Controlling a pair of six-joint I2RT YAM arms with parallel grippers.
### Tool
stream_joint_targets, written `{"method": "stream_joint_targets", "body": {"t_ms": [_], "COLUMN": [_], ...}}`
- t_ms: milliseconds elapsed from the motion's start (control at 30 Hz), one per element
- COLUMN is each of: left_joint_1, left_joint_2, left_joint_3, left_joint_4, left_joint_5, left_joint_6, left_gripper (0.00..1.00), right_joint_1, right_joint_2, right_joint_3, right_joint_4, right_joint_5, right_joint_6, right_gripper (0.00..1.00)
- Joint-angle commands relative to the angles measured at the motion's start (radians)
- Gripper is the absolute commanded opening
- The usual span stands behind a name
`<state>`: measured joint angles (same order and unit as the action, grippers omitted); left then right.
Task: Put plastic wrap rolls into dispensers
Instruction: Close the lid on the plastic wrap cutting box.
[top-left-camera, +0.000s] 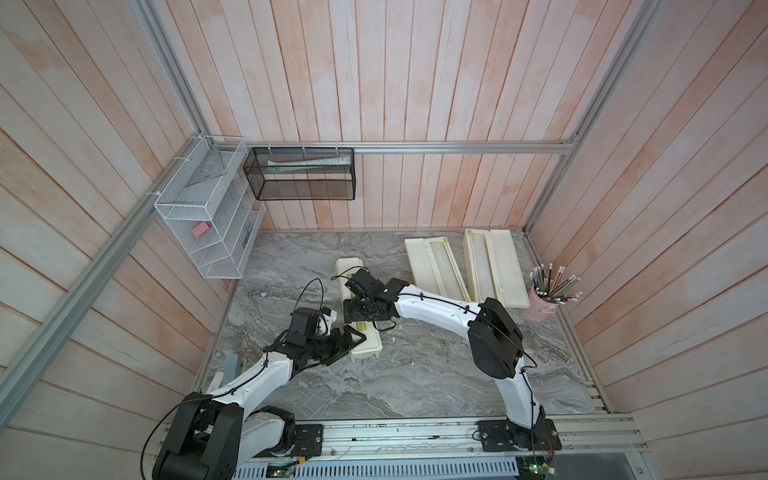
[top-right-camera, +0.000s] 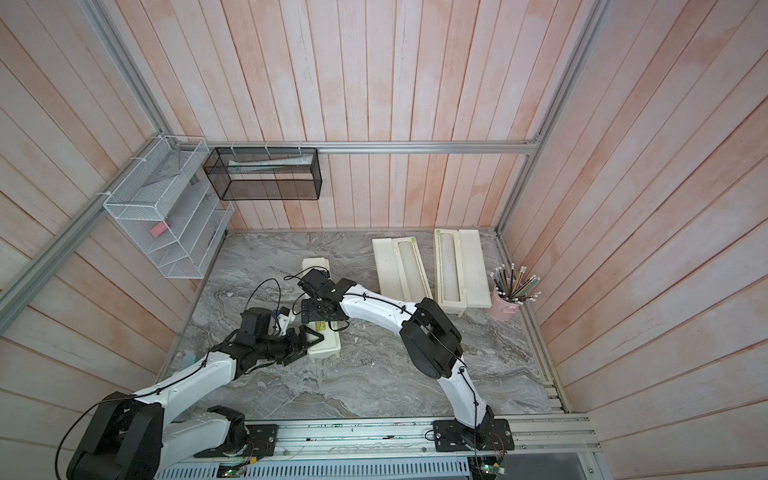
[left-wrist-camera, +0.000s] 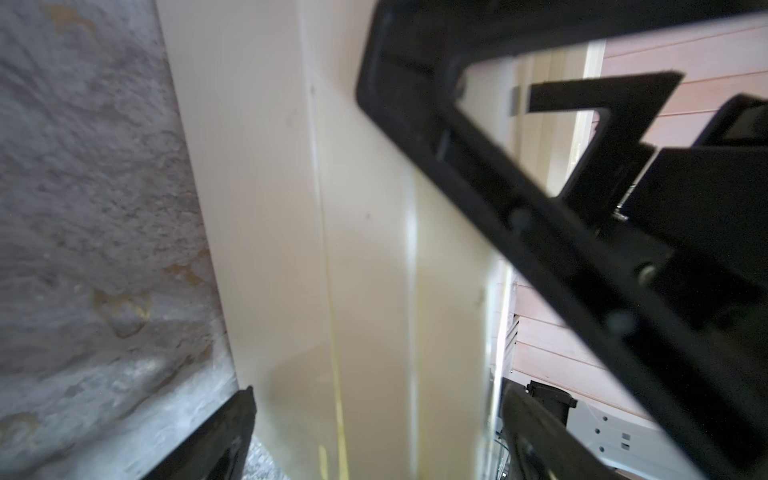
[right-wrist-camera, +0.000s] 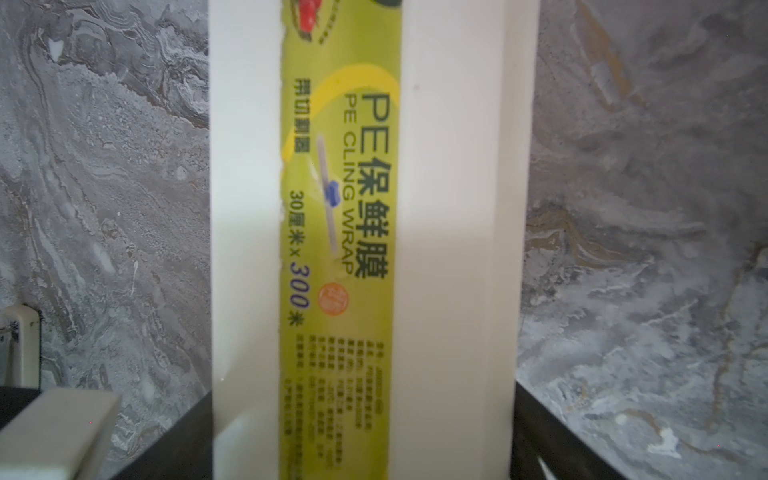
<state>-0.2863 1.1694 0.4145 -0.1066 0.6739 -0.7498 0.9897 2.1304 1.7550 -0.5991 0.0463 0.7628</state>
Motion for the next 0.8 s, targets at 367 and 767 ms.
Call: {"method": "stream_joint_targets", "body": {"t_ms": [367,767], "left_joint_1": [-0.004,-0.007], "left_joint_2": [0.024,0.087], "left_joint_3": [-0.039,-0.06], "left_joint_4": [0.035,0.052], "left_joint_5": [-0.005,-0.014], "left_joint_6": [0.018,0.021], "left_gripper": [0.75,0.65], "right_joint_1": [0.012,0.012], "right_joint_2": [0.04,0.051], "right_joint_3": [0.062,0.065], "right_joint_4": [-0.015,-0.011], "right_joint_5": [-0.046,-0.085], "right_joint_6": [-0.005,0.012], "right_gripper": [0.93,0.93]}}
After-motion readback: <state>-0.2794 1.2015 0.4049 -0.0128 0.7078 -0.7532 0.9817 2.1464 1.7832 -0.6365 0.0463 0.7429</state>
